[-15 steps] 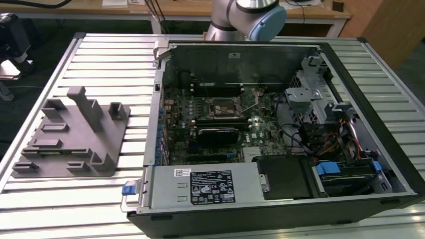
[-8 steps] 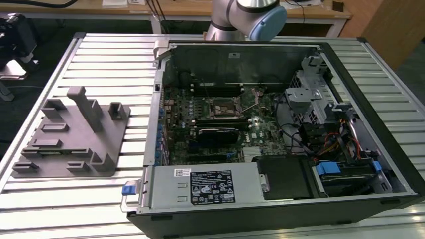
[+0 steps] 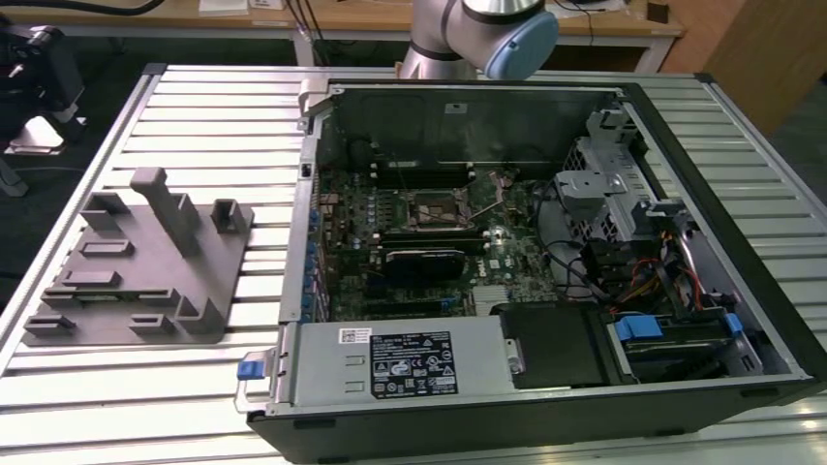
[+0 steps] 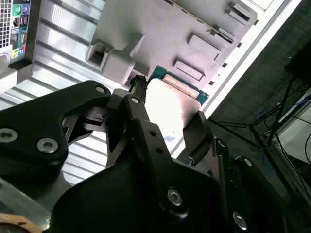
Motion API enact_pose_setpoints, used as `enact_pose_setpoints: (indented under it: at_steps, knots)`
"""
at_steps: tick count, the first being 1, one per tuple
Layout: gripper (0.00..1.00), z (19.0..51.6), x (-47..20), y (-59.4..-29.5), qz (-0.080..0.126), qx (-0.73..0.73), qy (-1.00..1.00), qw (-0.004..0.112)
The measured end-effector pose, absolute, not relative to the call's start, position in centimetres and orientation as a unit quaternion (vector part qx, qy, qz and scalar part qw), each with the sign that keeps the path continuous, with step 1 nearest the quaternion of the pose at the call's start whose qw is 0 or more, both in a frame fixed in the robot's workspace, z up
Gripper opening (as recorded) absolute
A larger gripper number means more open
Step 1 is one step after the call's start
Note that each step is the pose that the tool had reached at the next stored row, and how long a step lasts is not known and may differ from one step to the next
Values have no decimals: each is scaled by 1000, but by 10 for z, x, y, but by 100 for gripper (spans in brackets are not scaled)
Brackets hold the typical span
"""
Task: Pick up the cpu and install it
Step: 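Pick up the cpu and move it towards the insertion slot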
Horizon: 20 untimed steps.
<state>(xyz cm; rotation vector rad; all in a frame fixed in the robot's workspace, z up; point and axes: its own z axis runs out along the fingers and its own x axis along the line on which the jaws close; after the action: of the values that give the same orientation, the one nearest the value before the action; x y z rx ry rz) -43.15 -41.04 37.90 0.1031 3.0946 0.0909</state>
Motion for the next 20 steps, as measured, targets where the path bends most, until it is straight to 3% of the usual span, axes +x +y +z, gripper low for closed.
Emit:
enact_pose_setpoints:
  at_steps: [20]
  knots:
    - [54, 379, -408, -410, 29, 33, 999, 22]
